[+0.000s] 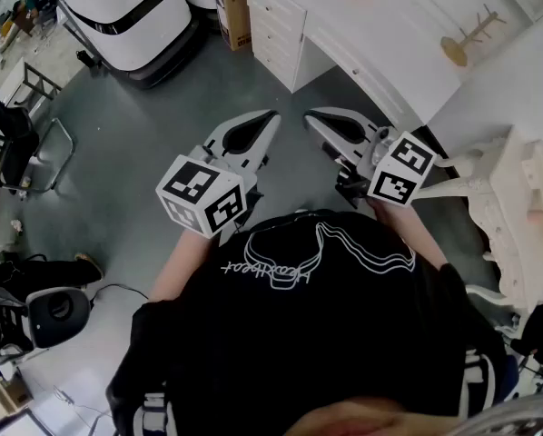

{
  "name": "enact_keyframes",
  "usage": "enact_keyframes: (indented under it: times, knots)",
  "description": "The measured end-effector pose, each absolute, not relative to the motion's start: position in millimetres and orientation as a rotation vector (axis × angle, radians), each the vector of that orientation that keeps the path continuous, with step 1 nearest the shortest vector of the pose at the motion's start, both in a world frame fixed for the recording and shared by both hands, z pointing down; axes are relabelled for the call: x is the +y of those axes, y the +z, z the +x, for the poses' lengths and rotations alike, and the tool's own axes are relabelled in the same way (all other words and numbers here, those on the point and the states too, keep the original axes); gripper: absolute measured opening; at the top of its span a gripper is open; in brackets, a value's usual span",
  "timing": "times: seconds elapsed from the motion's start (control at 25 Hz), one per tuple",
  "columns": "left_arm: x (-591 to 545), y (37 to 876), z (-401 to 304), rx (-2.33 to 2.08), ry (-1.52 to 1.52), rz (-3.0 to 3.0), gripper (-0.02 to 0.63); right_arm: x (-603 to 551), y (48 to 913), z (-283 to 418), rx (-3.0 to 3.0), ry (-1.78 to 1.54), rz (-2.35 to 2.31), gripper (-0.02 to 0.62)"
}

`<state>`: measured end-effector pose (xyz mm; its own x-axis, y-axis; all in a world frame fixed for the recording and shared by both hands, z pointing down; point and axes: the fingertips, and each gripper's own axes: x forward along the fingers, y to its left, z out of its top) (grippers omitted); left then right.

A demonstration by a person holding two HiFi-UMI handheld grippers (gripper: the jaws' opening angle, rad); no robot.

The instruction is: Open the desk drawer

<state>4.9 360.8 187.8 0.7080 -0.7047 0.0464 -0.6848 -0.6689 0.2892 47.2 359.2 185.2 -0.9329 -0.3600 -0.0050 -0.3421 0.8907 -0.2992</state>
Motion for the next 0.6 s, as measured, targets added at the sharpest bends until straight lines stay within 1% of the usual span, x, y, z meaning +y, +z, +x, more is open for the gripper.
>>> enact_keyframes:
  times: [0.28,0.6]
  knots:
    - [362.0,190.1,-2.5,-1.111,-0.114,2.619,0.003,359.9,185.6,40.1,3.005,-0.445,-0.542,0.005]
    - [327.0,203.6,-15.8,-1.158,-0.119,2.567,0.003,323.0,200.2,32.6,3.014,-0.441,-0.553,0.005]
